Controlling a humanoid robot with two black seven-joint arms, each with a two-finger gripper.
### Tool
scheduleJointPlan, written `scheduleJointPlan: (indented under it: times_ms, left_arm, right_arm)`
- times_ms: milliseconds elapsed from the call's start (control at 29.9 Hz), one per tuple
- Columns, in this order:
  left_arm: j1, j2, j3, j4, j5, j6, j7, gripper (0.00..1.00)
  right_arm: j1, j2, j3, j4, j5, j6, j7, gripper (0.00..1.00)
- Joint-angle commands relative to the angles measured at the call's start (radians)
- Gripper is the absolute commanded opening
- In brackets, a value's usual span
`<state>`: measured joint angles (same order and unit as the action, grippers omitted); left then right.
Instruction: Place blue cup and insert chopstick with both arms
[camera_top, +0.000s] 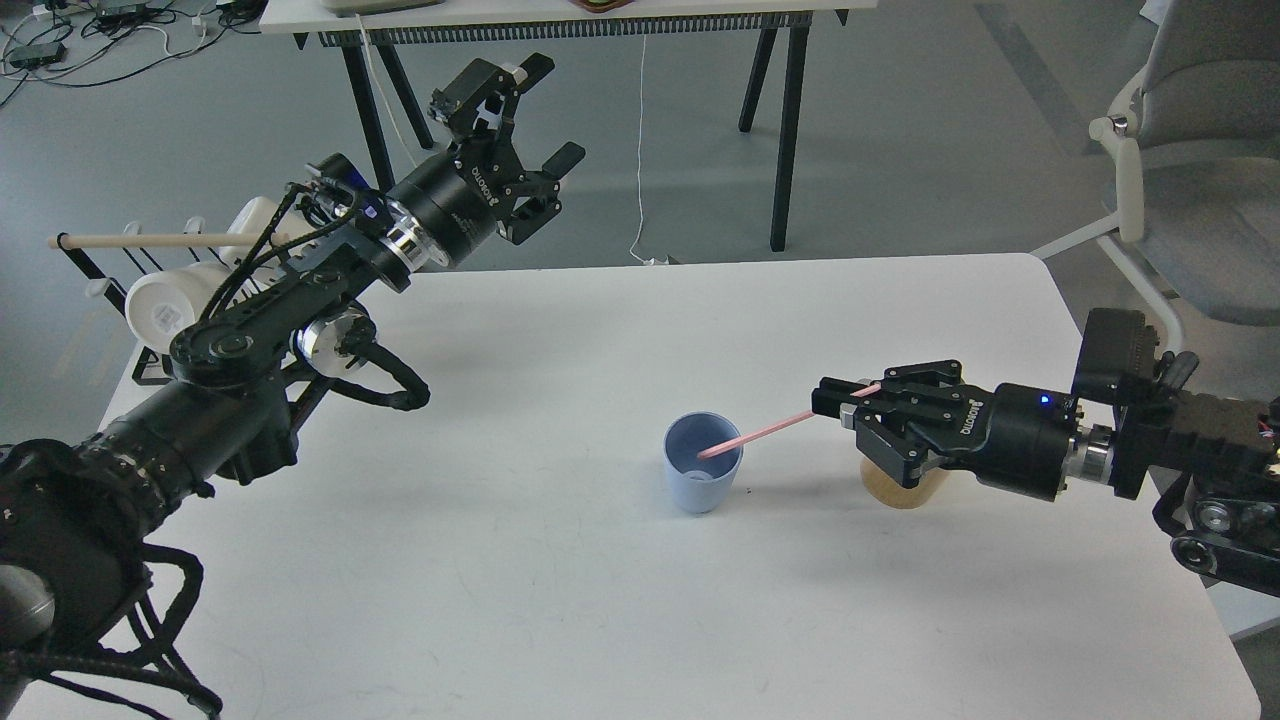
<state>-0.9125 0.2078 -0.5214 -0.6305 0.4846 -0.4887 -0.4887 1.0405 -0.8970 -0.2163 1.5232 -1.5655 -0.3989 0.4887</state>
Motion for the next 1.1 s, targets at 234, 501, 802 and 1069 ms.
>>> scheduleJointPlan:
  times_ms: [234,501,802,1069]
  left_arm:
    - [0.001,-0.002,0.000,0.000,0.000,0.000,0.000,0.97]
    - [0.003,-0.002,-0.005,-0.008,-0.001,0.000,0.000,0.97]
    - [0.009,0.045,-0.017,-0.038,-0.008,0.000,0.000,0.97]
    - [0.057,0.189,-0.040,-0.170,-0.018,0.000,0.000,0.97]
  right_arm:
    - [-0.002,0.001,0.029,0.006,0.028,-0.017,0.000,0.60]
    - [-0.008,0.016,0.170,0.012,0.353,-0.034,0.000,0.99]
    - [-0.016,0.056,0.345,0.031,0.985,-0.011,0.000,0.99]
    - [-0.034,0.055,0.502,-0.053,1.364,0.396,0.000,0.99]
